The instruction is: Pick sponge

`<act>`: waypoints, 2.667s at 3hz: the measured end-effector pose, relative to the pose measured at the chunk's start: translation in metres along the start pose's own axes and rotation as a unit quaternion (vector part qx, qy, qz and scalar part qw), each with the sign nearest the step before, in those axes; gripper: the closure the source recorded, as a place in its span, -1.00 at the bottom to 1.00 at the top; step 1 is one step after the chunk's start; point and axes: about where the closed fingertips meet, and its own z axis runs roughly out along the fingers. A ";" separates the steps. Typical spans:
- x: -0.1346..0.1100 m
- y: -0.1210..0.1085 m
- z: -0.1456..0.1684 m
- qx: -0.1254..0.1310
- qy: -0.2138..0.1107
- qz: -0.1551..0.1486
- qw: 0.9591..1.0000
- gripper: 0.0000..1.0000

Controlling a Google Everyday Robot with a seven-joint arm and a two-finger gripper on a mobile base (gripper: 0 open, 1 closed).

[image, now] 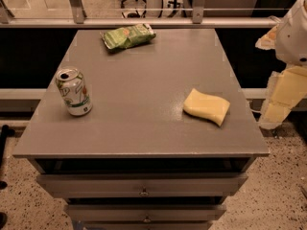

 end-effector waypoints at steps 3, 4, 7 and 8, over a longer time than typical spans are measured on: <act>-0.002 -0.024 0.077 -0.028 -0.036 0.073 0.996 -1.00; 0.000 -0.031 0.112 -0.042 -0.049 0.113 0.992 -1.00; -0.020 -0.040 0.164 -0.058 -0.115 0.175 0.976 -0.30; -0.029 -0.043 0.162 -0.063 -0.131 0.182 0.973 0.17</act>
Offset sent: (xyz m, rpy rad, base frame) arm 0.0343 0.0031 -0.0458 0.0802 0.0320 -0.0615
